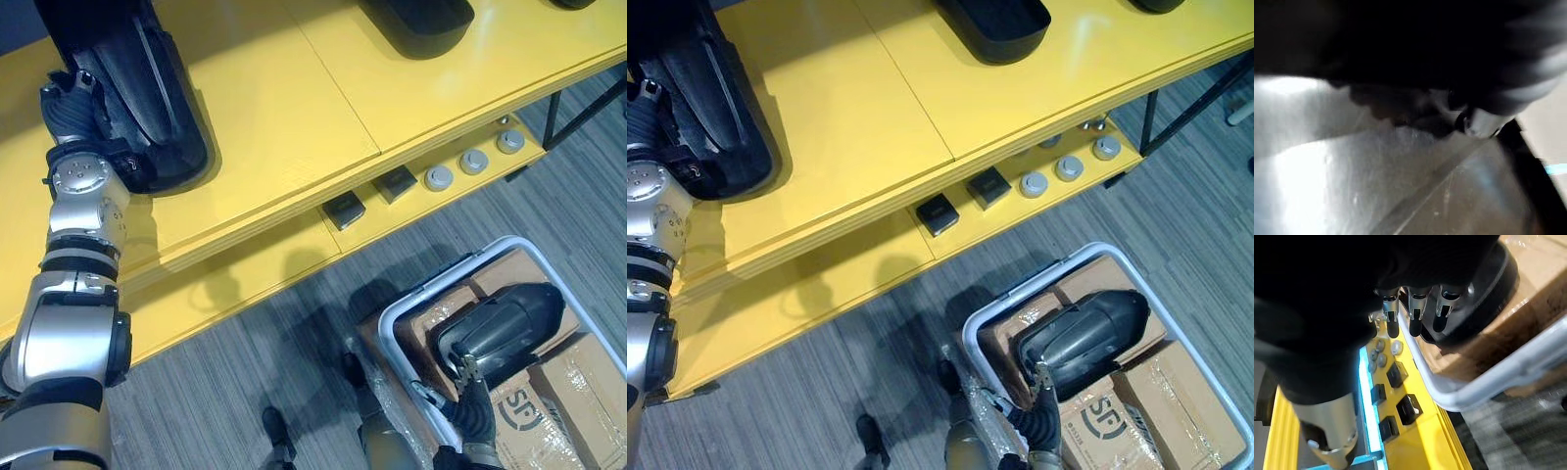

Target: Walk over and take plastic housings, then place them on the shelf

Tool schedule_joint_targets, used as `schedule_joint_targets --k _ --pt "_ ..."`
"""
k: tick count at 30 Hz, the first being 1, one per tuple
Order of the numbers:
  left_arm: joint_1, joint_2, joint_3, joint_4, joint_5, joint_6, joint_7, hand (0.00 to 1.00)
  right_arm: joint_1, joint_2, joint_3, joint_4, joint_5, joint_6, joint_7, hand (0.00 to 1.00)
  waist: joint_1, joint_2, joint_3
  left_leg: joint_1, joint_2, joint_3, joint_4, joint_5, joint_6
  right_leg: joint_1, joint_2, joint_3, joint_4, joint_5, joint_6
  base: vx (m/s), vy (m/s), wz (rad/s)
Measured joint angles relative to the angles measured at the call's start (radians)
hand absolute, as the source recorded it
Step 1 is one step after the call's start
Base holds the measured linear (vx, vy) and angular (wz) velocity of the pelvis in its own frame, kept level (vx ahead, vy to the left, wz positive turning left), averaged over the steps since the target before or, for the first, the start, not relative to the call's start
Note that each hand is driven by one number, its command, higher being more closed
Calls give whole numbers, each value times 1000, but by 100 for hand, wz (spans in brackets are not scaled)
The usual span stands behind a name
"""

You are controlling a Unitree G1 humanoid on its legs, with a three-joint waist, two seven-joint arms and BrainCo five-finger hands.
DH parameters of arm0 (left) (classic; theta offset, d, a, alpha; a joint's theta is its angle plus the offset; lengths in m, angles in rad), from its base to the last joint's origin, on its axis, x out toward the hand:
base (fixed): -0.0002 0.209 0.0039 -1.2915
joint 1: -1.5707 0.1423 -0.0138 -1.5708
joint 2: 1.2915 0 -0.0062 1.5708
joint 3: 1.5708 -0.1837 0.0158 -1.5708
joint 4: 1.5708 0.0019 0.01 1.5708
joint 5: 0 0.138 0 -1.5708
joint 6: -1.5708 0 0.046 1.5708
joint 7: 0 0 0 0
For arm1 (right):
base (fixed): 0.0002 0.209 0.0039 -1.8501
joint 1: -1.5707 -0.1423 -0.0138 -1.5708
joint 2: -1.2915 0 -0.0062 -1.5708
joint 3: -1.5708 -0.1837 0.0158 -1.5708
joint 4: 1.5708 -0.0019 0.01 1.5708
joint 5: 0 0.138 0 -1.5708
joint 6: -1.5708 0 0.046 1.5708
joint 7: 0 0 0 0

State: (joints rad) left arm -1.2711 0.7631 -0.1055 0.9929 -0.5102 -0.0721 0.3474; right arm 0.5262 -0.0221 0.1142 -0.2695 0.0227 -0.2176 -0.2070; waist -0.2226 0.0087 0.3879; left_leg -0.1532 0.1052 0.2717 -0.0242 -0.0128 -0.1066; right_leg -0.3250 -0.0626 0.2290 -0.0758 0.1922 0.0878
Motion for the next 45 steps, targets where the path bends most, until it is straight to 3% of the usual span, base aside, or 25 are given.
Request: schedule_joint_targets --k 18,23,24,25,26,28,33,34,38,45 --pt "-143 0 -79 4 -101 7 2 0 -1 1 43 -32 0 0 -6 0 17 0 0 10 1 5 24 -2 -2 11 2 3 19 0 -1 9 14 0" --pt "-125 19 -55 -177 -50 -13 84 0 -18 -1 41 -16 0 0 -6 0 24 0 0 39 1 -4 23 -1 -1 46 1 -5 14 0 -1 28 30 4" --pt "-64 18 -13 -301 -14 -28 109 0 -29 -2 38 -11 0 0 -6 0 26 0 -2 54 2 -10 22 -1 -1 67 1 -12 10 0 -1 41 29 16" --pt "41 15 35 -457 59 -56 148 100 -39 -2 33 -5 -3 -1 -6 0 25 1 -6 69 2 -21 21 -1 -1 91 -1 -23 -2 -1 -1 38 24 19" --pt "102 9 60 -533 93 -72 164 100 -45 -2 30 3 -4 -1 -6 0 26 2 -9 76 3 -26 19 -1 -1 104 -1 -28 -7 -1 -1 33 26 26" --pt "385 -102 190 -796 199 -122 203 100 -45 -2 0 13 -24 -1 -5 0 44 19 -47 94 2 -45 8 0 0 127 3 -54 -7 -6 -5 43 23 25" --pt "834 -374 241 -999 297 -140 202 100 -43 1 -65 21 -33 -3 2 0 81 37 -130 138 1 -100 -34 16 -1 184 -1 -113 -7 -32 -6 42 12 37" --pt "924 -432 240 -1033 312 -140 193 0 -43 3 -76 25 -37 -3 4 0 82 38 -152 141 -1 -118 -44 22 0 193 -5 -133 -7 -37 -7 36 6 36" --pt "1072 -532 237 -1064 359 -139 157 0 -39 26 -100 30 -44 -4 22 0 94 44 -206 150 -2 -137 -52 29 1 209 -8 -154 -7 -41 -7 19 3 17" --pt "1058 -533 241 -975 359 -128 102 0 -31 21 -125 58 -46 -9 38 0 92 71 -234 146 -1 -139 -60 38 -4 201 -8 -156 -8 -41 -8 0 0 0"
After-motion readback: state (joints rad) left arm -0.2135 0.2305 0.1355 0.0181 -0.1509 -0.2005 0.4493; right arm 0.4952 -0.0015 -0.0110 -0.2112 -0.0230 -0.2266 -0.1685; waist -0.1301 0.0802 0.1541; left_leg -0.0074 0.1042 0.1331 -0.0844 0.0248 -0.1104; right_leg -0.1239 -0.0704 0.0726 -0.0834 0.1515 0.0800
